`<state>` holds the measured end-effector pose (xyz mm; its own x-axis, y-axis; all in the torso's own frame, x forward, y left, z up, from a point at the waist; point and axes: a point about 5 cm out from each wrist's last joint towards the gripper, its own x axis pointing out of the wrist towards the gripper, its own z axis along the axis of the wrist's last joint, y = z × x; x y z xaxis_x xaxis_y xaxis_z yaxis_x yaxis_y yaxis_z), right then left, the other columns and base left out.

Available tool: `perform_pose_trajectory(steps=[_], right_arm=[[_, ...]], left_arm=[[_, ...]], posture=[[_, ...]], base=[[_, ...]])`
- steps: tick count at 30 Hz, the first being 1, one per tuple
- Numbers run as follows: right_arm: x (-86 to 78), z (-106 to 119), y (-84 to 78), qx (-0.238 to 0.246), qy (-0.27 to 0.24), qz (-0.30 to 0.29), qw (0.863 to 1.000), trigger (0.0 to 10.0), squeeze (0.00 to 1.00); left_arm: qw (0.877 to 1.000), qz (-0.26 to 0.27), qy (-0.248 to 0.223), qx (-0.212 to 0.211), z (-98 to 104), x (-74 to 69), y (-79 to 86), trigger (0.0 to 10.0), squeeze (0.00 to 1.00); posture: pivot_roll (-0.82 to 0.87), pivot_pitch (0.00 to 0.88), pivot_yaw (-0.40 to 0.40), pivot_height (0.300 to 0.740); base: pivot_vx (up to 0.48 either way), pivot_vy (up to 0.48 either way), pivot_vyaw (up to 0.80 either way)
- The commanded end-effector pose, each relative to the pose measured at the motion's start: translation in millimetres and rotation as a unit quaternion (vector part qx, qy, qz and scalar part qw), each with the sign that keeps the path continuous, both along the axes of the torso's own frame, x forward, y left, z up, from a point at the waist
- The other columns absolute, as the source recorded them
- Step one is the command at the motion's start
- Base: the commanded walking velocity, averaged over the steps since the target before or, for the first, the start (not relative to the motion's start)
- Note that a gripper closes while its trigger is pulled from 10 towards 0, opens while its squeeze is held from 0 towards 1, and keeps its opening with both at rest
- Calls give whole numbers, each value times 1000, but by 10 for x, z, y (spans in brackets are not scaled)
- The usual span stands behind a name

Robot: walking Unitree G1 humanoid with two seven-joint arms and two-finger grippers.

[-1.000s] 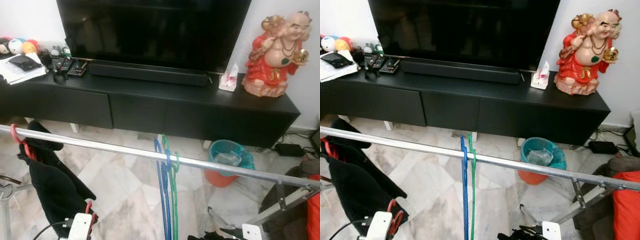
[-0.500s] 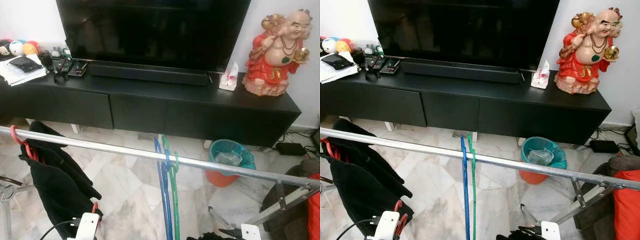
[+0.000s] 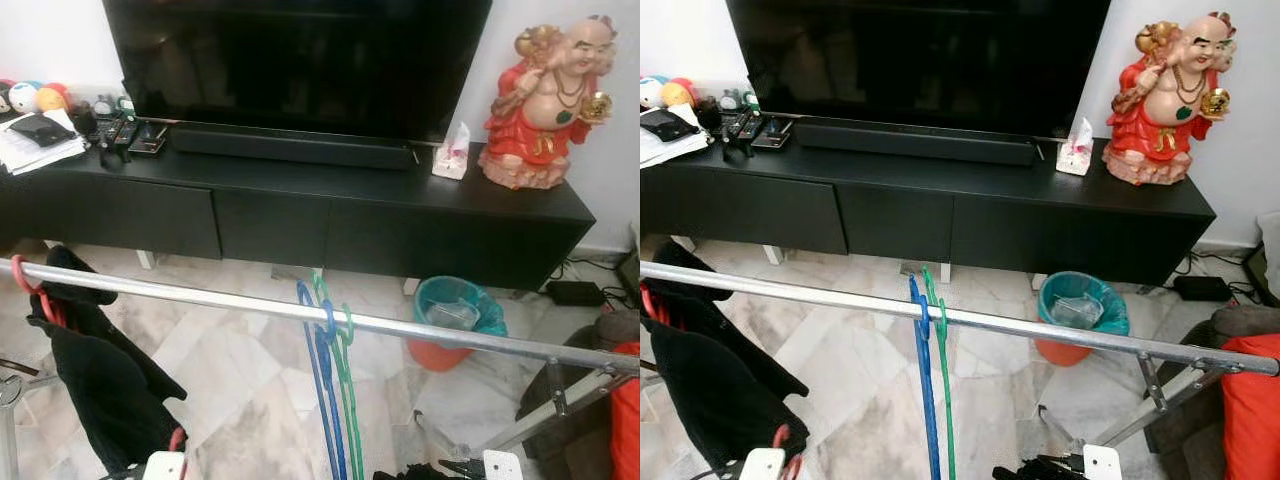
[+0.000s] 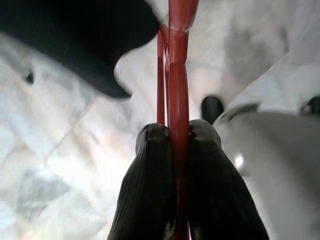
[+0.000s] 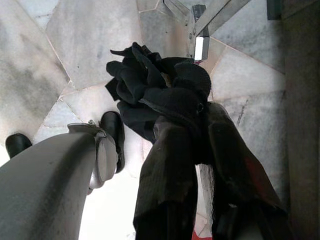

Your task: Hang hanger

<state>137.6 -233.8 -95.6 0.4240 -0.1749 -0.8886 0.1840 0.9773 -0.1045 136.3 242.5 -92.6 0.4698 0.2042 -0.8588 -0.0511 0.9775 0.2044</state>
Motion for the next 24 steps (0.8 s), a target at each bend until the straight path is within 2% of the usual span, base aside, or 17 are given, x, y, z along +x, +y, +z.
perform_pose_trajectory(steps=[1,7,14,18,24], right_arm=[[-3,13,-52,-8,-5,-8,1000,10000,0],[-10,11,-54,-9,-3,-7,1000,10000,0],[1,16,-58,-8,-6,-13,1000,10000,0],[14,20,-57,-6,-9,-17,1000,10000,0],[31,25,-51,-1,-15,-21,1000,10000,0]], left_arm=[[1000,-1,7,-7,-22,-52,-15,10000,0],[1000,-7,9,-9,-26,-31,-52,10000,0],[1000,3,23,-12,-68,-177,-36,10000,0],[1000,4,26,-11,-67,-191,-16,10000,0],[1000,3,25,-11,-60,-157,-21,10000,0]], posture=[[-20,0,-56,740],[-22,0,-55,740],[-18,0,-61,740],[-19,0,-62,740],[-19,0,-62,740]], base=[[0,0,0],[0,0,0],[0,0,0],[0,0,0],[-251,0,0]])
